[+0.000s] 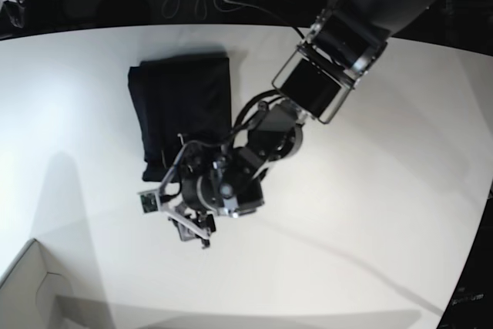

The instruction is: Layout the t-shirt on the table in an organized manner, then fold the t-shirt properly

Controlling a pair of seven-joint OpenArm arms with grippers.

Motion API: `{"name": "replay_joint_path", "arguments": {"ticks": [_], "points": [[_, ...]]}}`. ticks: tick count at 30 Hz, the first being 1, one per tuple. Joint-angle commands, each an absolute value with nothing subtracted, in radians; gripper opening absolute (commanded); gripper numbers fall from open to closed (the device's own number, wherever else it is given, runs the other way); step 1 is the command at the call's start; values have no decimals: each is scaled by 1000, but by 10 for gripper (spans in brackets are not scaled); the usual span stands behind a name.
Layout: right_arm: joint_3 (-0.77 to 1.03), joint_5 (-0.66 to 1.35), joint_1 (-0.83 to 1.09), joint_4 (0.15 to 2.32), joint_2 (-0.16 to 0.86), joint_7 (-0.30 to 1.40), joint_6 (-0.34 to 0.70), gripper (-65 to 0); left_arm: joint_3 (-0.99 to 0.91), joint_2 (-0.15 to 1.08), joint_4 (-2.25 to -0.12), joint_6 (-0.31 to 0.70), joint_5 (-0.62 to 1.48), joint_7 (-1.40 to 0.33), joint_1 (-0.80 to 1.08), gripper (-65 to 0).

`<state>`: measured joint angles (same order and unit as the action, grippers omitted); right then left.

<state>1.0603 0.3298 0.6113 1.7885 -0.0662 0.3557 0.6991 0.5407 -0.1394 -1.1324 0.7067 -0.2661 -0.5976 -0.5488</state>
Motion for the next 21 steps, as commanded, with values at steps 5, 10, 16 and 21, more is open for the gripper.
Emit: {"name": "replay_joint_path", "arguments": {"ticks": [5,10,16,21], "points": [[1072,348,624,1805,-56,331,698,-650,529,-151,-1148,698,-265,-585,-576,-183],[1067,348,622,1805,-58,331,698,-650,539,-150,-1112,698,-265,-625,-575,-183],[1066,348,622,1837,-79,331,698,-650,527,-150,-1101,698,-262,-647,-576,-183],[1064,348,621,1882,-97,331,698,-650,495,-157,-1041,698,-154,-716,-587,-183]]}}
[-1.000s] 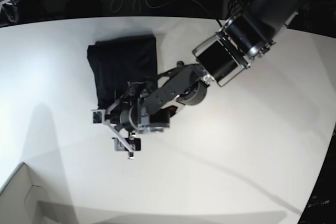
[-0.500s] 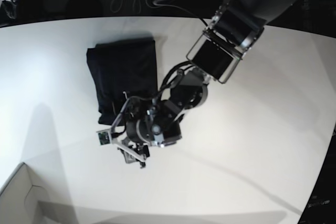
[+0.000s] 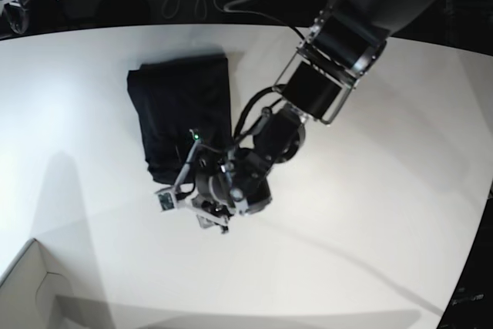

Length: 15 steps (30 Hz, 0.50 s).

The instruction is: Layout the t-shirt on the table in an organized manner, then fold the t-shirt properly

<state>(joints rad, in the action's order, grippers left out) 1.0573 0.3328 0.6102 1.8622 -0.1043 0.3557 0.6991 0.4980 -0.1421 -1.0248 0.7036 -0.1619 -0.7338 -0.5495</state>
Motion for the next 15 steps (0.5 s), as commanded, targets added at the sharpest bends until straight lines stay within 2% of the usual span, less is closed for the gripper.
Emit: {"name": "replay_joint_path", "arguments": {"ticks": [1,8,15], "points": [[1064,348,621,1885,-99,331,698,-650,499,-157,-1032,698,-127,-722,-598,-183],[1050,348,619,1890,-99,331,698,-650,493,-157,-932,698,15,-742,-621,-183],[1027,348,619,1891,-113,331,698,-650,495,-157,-840,698,28,-857,-664,-183]]}}
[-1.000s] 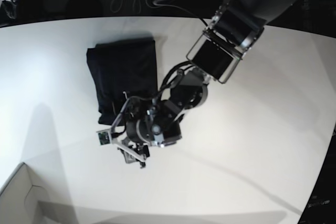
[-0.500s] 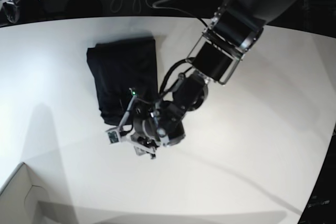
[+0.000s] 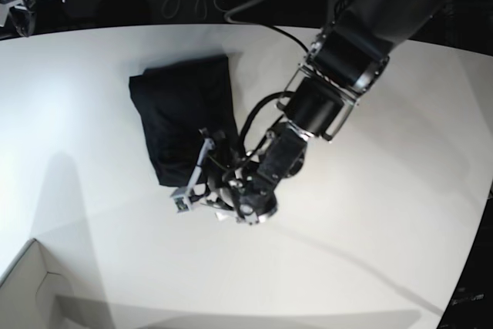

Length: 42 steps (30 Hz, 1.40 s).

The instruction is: Layout the t-shirt on the table in an organized manner, then fold the t-shirt properly

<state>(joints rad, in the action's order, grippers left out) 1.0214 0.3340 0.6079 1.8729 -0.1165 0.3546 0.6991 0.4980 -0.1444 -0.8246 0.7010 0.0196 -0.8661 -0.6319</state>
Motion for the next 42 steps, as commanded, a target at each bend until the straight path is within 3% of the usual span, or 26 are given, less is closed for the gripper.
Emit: {"name": "replay_joint_path", "arguments": {"ticks": [1,12,20,26,29,32,37,40,42], "points": [[1027,348,619,1891,-114,331,698,-650,492,-157,-848,698,28,-858,-662,-183],[1007,348,618,1891,-117,331,698,-650,361,-157,-851,698,277,-932,-699,-180],[1007,344,598,1891,-117,331,698,-650,305,-157,-849,698,286,-1027,-717,-179],[1006,283,564,1891,-119,331,698,-650,354,-157,-855,698,275,-1001,-716,-188],[978,277,553,1893,-119,331,698,-650,427,-157,-863,698,274,-958,-716,-247],[957,277,545,1893,-117,331,698,-650,515,-148,-863,698,275,-906,-717,-355],[906,277,544,1891,-114,331,698,-650,542,-157,-863,698,275,-901,-717,-631],[885,277,544,1891,-113,331,698,-650,544,-157,-863,676,274,-901,-717,-632],[885,277,542,1891,-111,331,698,-650,544,-157,-863,590,274,-898,-717,-633]]}}
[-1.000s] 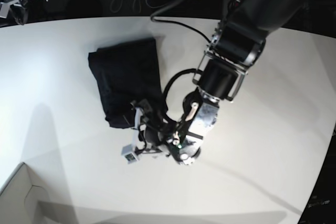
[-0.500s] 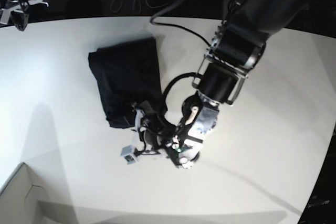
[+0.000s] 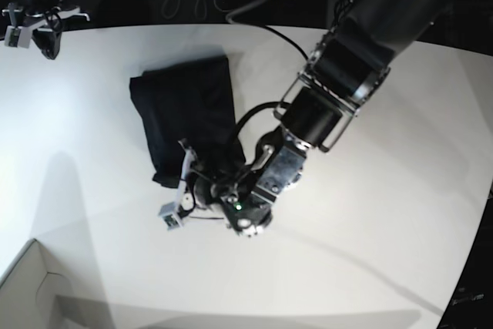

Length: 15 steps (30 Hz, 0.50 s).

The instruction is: Layout the t-shirt on the table in an organized manner, then fold the t-shirt properly

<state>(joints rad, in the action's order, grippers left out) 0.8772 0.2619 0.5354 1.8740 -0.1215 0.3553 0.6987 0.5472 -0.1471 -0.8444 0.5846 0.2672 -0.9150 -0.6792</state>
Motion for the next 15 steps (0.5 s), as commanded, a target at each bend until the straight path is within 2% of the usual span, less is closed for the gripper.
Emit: {"name": "replay_joint_path", "arguments": {"ticks": [1,4,6,9,13,15], "points": [[885,277,533,1890,-110,331,698,-650,545,-157,-863,550,274,-895,-717,-636],[885,275,524,1883,-87,332,698,-650,545,-157,-865,407,275,-891,-720,-627],[885,275,524,1883,-84,332,698,-650,545,-157,-872,346,280,-892,-722,-590],[869,275,524,1883,-65,332,698,-650,555,-157,-934,288,283,-897,-716,-483],[835,274,524,1882,-48,332,698,-650,645,-157,-1010,266,277,-901,-702,-285],[828,237,521,1882,-51,332,698,-650,699,-157,-1027,266,277,-901,-700,-239]]}}
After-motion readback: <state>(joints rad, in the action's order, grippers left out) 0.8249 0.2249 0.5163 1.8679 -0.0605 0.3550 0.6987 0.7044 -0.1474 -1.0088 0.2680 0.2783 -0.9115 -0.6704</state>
